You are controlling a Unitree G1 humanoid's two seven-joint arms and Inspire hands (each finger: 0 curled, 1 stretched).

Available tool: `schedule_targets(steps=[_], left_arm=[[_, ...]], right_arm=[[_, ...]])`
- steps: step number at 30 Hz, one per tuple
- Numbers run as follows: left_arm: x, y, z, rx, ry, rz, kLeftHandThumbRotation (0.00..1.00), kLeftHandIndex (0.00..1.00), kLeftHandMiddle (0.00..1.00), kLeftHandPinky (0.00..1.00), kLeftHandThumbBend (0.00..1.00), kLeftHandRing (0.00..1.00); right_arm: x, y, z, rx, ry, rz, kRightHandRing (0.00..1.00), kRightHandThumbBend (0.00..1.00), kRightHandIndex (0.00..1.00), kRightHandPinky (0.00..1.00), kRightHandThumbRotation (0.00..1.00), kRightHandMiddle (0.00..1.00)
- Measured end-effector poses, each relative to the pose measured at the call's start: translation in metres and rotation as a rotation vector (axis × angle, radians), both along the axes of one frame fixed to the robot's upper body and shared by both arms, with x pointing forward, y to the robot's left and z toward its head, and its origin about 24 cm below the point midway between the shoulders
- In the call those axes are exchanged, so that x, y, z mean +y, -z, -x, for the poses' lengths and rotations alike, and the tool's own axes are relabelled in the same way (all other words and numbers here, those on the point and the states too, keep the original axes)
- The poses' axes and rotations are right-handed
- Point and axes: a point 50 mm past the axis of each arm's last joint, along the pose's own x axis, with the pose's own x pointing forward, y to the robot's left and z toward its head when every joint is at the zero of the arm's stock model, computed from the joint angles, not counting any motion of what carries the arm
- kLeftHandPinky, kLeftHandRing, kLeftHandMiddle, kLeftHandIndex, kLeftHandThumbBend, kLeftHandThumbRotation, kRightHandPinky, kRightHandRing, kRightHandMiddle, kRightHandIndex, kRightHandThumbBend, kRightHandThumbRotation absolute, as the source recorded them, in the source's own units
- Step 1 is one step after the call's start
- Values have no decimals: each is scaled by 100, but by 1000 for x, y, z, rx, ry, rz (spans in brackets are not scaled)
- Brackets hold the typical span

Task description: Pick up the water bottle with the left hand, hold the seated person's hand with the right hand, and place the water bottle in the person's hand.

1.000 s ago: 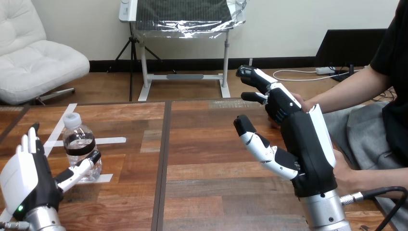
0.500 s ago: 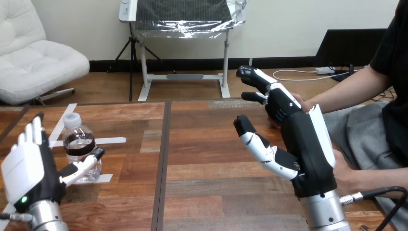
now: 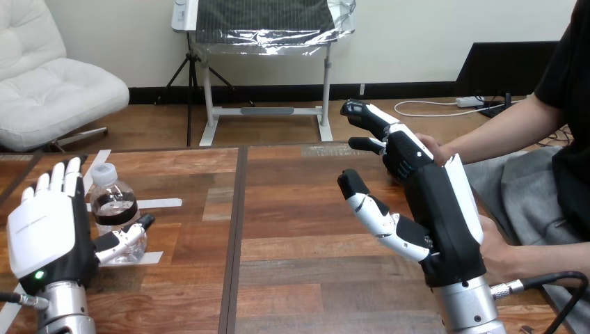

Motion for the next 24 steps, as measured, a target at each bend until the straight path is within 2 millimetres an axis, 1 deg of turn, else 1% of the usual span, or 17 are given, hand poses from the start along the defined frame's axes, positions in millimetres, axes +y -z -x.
schedule_targets(steps=[5, 10, 24], left_arm=[[-1, 0, 0, 9, 16, -17, 70, 93, 96, 96, 72, 95], [-2, 0, -1, 13, 21, -21, 73, 93, 96, 96, 72, 95], [-6, 0, -2, 29, 57, -52, 76, 92, 94, 94, 69, 94]], right_arm=[[0, 0, 0, 1, 0, 0, 87, 42, 82, 77, 36, 88], [0, 0, 0, 1, 0, -2, 87, 43, 81, 77, 36, 88], [0, 0, -1, 1, 0, -5, 87, 43, 81, 78, 37, 88]])
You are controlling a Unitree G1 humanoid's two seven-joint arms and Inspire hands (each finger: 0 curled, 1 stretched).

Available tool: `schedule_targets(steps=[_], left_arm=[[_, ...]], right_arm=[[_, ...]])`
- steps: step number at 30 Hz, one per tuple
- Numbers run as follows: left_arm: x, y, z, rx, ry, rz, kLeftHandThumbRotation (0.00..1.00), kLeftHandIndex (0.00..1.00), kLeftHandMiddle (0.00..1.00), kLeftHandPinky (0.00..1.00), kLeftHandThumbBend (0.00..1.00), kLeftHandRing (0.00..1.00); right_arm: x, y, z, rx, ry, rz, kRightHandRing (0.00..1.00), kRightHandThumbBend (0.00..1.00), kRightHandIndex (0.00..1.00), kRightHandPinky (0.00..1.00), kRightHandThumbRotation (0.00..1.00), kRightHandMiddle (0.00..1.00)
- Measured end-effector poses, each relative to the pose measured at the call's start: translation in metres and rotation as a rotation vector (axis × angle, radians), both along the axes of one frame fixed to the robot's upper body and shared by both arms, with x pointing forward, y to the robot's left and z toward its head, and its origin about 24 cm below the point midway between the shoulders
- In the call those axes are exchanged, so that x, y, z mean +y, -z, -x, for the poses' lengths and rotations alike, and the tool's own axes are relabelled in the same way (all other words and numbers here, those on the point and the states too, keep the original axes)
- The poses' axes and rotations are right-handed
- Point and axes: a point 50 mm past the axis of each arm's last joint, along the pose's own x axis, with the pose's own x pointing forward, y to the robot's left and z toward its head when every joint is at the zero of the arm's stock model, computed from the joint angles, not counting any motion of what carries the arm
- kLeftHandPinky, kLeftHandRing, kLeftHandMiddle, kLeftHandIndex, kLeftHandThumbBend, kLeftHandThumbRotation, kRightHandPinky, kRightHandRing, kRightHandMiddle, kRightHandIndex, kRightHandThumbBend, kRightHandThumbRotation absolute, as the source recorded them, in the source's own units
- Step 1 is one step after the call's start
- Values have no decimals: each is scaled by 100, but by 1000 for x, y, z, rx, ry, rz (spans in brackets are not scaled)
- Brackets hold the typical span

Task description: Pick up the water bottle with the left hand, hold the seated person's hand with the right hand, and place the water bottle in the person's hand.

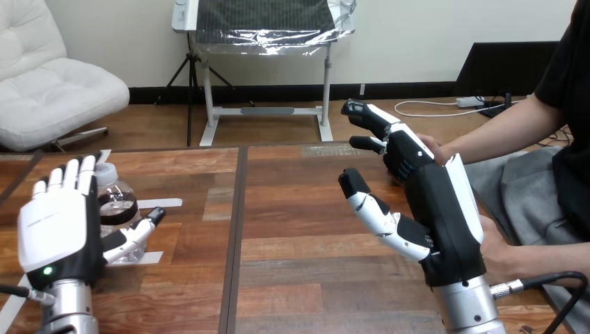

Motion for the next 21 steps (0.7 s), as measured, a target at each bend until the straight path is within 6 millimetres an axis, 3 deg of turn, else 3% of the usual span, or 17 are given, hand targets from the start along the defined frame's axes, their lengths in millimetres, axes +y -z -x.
schedule_targets(steps=[21], left_arm=[[-3, -6, -11, 16, 29, -43, 81, 91, 93, 93, 70, 93]], right_arm=[[1, -5, -4, -20, -6, 1, 87, 43, 81, 78, 37, 88]])
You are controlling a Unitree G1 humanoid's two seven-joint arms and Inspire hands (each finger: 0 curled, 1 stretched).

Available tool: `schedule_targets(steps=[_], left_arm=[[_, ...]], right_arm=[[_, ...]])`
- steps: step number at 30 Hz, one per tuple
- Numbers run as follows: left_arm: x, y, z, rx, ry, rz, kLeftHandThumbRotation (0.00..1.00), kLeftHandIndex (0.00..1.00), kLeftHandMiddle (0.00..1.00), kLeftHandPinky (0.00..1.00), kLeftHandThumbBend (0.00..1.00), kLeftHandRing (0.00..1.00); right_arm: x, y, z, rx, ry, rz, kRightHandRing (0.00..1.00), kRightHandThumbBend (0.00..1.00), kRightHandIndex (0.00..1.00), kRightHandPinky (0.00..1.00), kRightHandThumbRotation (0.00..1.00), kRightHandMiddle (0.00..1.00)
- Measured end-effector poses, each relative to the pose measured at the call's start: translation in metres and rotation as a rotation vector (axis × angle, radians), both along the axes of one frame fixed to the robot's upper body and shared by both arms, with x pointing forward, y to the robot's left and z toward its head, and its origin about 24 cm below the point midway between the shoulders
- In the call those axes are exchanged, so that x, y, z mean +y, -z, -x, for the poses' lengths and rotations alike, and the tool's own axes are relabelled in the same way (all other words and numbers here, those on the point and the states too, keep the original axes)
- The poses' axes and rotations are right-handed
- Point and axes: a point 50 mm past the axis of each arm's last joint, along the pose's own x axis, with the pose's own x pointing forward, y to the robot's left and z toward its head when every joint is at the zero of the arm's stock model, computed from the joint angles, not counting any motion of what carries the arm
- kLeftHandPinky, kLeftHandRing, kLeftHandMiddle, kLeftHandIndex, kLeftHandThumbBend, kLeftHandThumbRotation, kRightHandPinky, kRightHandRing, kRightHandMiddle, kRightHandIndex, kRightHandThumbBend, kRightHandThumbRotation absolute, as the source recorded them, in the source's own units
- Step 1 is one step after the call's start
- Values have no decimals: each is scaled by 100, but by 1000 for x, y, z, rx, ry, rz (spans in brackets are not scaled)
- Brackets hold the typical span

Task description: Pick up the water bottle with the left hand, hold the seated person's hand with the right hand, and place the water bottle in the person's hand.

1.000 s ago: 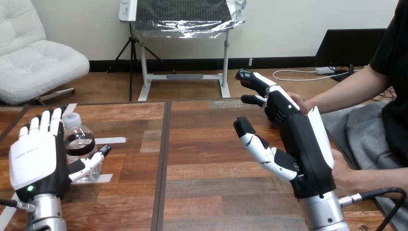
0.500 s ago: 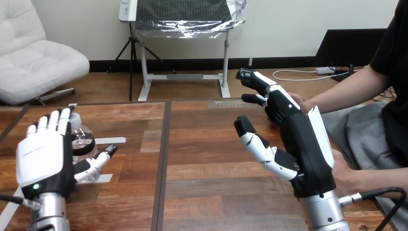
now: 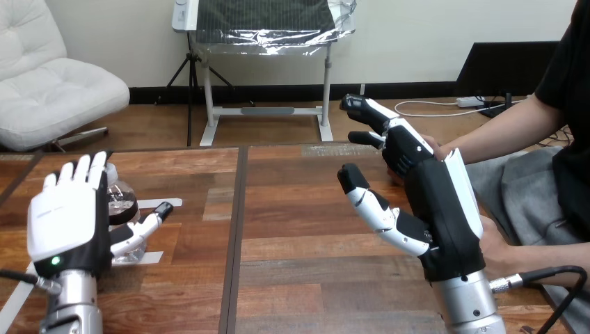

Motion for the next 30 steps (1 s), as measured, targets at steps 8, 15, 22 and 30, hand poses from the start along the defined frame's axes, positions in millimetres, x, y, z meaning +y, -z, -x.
schedule_targets(steps=[8, 15, 22, 30], left_arm=[[0, -3, -7, 1, 13, -36, 82, 92, 94, 94, 70, 94], [1, -5, -12, 2, 19, -66, 83, 92, 95, 95, 70, 94], [3, -5, -15, 9, 16, -82, 84, 93, 95, 95, 69, 94], [6, -2, -16, 35, 6, -95, 86, 93, 95, 96, 70, 95]], right_arm=[[0, 0, 0, -2, -1, 0, 87, 43, 81, 78, 36, 88], [0, 0, 0, -2, 0, 0, 87, 43, 81, 78, 36, 88], [0, 0, 0, 0, 0, 1, 87, 43, 81, 78, 35, 88], [0, 1, -1, 4, 2, 5, 86, 43, 81, 77, 35, 87]])
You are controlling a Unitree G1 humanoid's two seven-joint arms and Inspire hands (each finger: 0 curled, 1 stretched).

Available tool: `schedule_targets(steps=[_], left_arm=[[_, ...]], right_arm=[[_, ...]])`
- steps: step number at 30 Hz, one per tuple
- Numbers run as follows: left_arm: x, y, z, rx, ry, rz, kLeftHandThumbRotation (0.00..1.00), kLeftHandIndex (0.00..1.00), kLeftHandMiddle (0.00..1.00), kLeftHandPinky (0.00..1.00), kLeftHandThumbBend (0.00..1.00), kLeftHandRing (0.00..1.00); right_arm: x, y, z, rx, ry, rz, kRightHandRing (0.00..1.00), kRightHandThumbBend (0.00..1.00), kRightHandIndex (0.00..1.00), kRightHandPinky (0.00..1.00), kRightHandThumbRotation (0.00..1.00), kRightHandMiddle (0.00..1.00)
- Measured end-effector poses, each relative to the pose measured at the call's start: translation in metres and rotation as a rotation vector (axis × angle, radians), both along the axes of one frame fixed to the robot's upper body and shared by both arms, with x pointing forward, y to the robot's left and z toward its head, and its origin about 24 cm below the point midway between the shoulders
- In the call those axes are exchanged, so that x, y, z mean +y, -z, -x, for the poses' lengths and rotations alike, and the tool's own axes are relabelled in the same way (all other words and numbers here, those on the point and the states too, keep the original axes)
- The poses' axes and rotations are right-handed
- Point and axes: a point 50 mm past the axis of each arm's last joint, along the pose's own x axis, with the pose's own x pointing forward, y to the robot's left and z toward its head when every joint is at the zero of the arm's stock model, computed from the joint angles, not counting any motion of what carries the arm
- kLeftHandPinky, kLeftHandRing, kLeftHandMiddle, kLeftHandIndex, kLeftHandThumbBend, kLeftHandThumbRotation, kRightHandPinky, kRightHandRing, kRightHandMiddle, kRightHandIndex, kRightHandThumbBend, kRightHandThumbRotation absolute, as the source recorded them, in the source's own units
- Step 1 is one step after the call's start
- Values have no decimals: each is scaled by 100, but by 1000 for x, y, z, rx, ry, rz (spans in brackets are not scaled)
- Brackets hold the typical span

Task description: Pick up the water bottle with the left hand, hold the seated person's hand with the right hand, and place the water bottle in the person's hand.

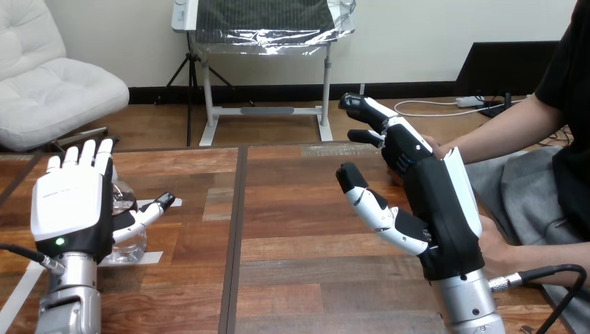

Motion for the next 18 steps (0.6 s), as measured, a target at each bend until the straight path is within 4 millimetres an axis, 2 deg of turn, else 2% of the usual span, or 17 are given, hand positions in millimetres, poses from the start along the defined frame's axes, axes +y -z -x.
schedule_targets(steps=[18], left_arm=[[1, -4, -11, 54, -1, -24, 87, 91, 93, 93, 70, 93]], right_arm=[[0, 1, 0, 2, 2, 4, 86, 44, 81, 76, 35, 87]])
